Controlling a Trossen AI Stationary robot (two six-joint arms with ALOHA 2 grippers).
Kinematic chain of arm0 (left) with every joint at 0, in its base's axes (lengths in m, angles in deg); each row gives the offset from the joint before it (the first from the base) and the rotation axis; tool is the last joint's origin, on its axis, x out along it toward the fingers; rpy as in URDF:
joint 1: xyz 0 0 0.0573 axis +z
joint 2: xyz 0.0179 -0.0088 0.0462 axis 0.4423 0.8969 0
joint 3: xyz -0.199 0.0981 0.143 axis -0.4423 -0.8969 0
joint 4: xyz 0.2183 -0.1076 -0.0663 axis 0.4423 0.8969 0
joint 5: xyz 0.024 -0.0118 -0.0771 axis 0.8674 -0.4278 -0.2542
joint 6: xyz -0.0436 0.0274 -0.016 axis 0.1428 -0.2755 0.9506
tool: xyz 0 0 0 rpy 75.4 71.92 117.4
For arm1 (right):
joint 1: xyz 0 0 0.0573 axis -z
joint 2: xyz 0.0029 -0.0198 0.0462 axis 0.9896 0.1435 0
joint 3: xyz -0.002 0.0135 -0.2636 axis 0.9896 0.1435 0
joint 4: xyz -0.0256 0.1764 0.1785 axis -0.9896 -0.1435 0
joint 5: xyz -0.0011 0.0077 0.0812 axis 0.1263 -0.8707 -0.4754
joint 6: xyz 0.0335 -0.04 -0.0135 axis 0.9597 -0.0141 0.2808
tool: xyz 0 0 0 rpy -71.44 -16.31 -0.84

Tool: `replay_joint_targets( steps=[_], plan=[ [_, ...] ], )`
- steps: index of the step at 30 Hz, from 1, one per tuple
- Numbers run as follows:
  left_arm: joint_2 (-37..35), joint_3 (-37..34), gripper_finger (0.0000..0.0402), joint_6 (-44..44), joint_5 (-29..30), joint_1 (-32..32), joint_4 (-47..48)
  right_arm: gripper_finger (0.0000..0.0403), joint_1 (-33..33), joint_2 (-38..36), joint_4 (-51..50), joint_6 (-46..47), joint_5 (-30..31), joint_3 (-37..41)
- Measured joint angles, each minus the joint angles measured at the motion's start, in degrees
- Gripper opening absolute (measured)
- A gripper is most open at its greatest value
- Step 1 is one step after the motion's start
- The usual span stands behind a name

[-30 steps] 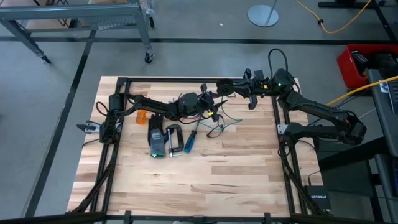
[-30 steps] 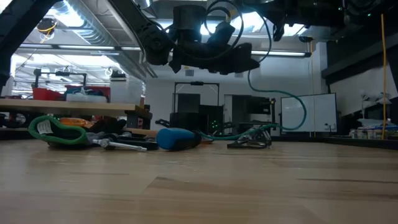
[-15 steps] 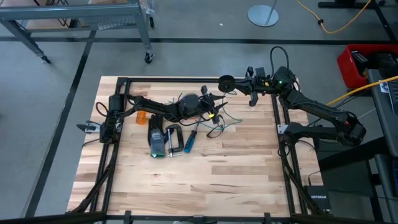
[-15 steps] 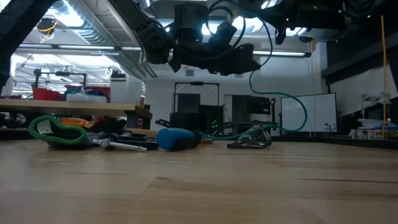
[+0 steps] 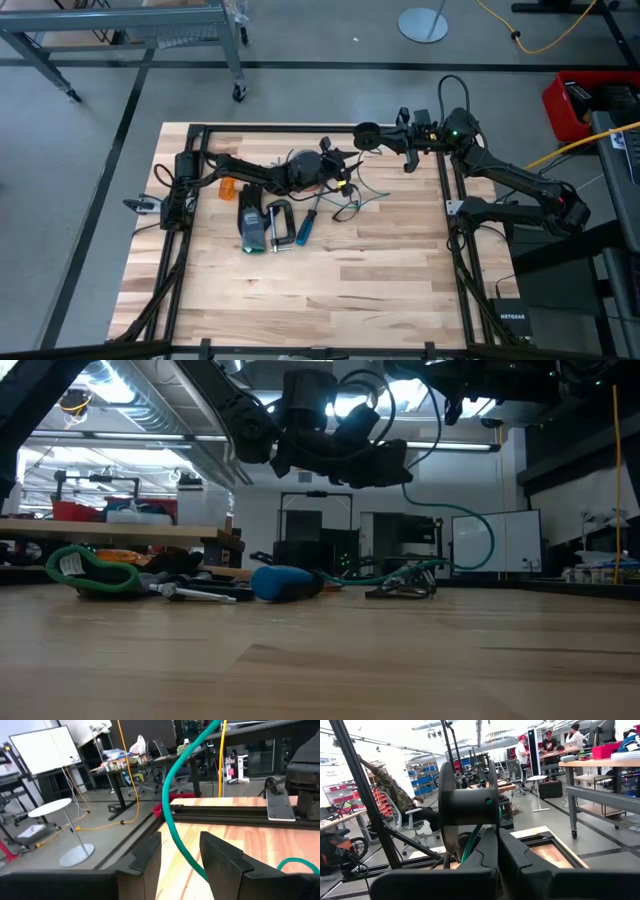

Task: Coil cords
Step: Coil the wire in the cable spool

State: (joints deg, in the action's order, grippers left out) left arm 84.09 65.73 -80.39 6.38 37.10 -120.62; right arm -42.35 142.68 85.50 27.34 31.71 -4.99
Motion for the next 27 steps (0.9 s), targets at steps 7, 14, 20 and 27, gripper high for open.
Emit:
replay_joint_targets(
  steps=[7,14,20,27],
  plan=[
    [0.0,0.0,0.0126,2.8,0.0,0.0,4.0,0.0001,0.0,0.0,1.2,0.0,0.0,0.0],
    [0.0,0.0,0.0123,3.5,-1.7,0.0,4.3,0.0001,0.0,0.0,1.6,0.0,0.0,0.0],
    [0.0,0.0,0.0054,3.5,-1.7,0.0,5.9,0.0001,0.0,0.0,1.6,0.0,0.0,0.0],
    [0.0,0.0,0.0008,4.1,-0.4,0.0,7.0,0.0001,0.0,-0.1,1.0,-0.2,0.0,0.0]
  ],
)
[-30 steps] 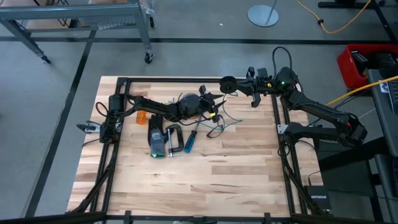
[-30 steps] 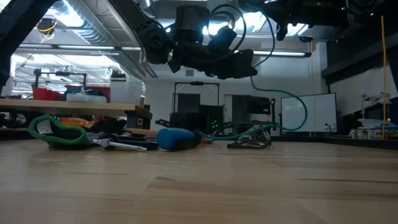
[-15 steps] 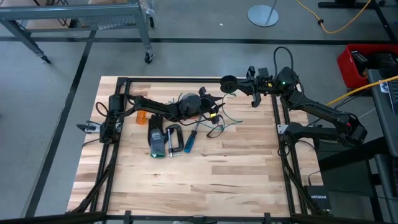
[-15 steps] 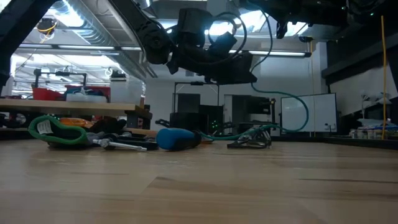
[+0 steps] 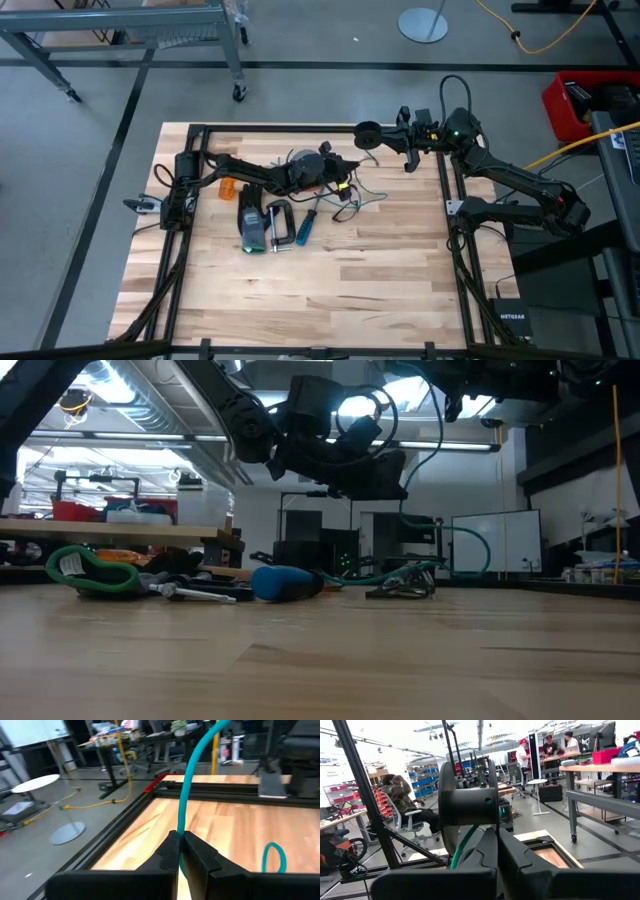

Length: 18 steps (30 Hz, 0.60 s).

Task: Coil cords
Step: Coil the wire in the cable spool

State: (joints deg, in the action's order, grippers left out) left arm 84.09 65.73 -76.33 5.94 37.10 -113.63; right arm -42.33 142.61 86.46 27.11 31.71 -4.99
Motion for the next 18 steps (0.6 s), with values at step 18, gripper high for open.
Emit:
replay_joint_targets(
  steps=[18],
  plan=[
    [-7.5,-0.1,0.0001,-2.2,13.4,0.8,19.1,0.0001,9.0,-4.5,-25.6,-8.5,0.3,0.0]
  ],
)
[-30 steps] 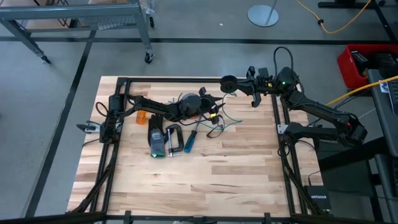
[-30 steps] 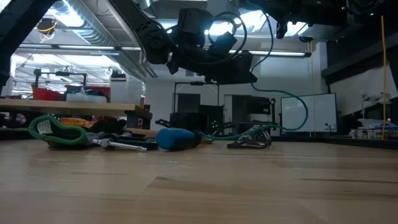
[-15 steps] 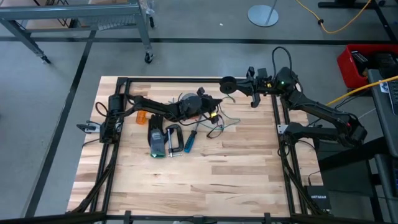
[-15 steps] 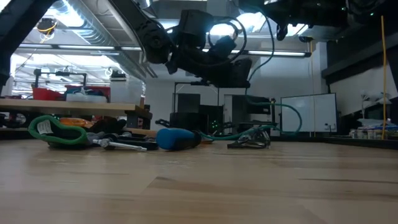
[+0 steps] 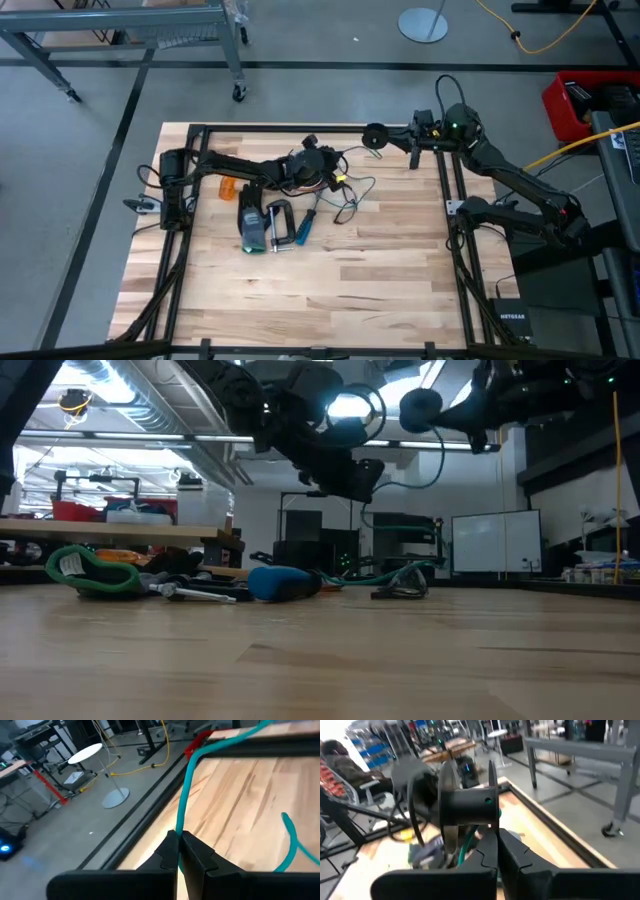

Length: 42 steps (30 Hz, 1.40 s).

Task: Coil cords
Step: Coil the wire in the cable spool

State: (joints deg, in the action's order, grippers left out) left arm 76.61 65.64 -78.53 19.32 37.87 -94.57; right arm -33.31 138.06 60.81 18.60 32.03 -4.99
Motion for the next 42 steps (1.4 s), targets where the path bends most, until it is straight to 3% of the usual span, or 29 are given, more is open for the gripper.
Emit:
replay_joint_targets(
  steps=[5,11,20,28,33,42],
  plan=[
    [-2.8,0.0,0.0000,-3.1,0.1,1.6,1.7,0.0001,-0.1,0.0,-7.7,-2.5,1.7,0.0],
    [-5.1,0.0,0.0000,-3.3,0.0,3.2,2.0,0.0001,-0.1,0.1,-17.6,-6.3,10.8,0.0],
    [-6.8,0.1,0.0000,-3.3,-0.4,3.0,-0.5,0.0001,-0.1,1.4,-21.1,-7.1,21.3,0.0],
    [-6.8,3.4,0.0000,-2.0,-9.3,3.1,-4.0,0.0001,-0.1,5.3,-20.3,-7.0,23.3,0.0],
    [-6.8,5.4,0.0000,-0.8,-15.2,3.0,-4.1,0.0001,-0.1,8.1,-14.5,-5.8,23.3,0.0],
    [-6.4,5.6,0.0000,1.4,-17.7,2.9,-4.8,0.0001,-0.1,13.9,-3.3,-2.0,20.3,0.0]
  ],
)
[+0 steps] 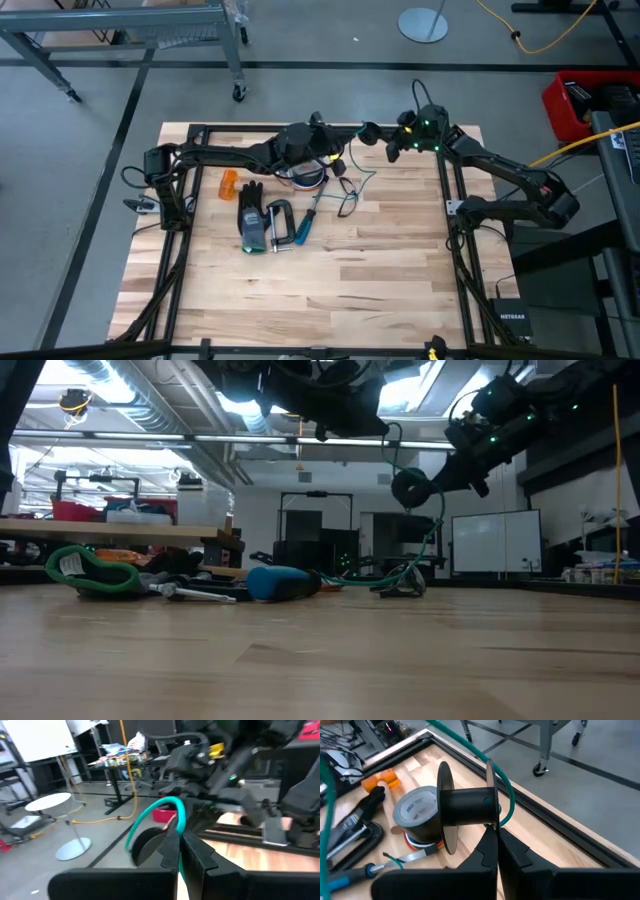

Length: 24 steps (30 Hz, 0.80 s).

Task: Coil cords
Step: Coil the wire in the cable spool

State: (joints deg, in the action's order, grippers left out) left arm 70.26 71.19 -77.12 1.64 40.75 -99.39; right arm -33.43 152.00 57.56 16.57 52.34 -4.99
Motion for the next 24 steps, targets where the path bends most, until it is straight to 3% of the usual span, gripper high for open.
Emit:
replay_joint_targets(
  steps=[11,24],
  plan=[
    [0.1,0.0,0.0000,1.3,-2.2,-1.3,-3.4,0.0001,0.0,7.6,8.1,2.0,0.0,0.0],
    [0.1,0.0,0.0000,0.8,-2.4,-1.4,-6.3,0.0001,0.0,8.5,8.4,2.0,1.0,0.0]
  ],
)
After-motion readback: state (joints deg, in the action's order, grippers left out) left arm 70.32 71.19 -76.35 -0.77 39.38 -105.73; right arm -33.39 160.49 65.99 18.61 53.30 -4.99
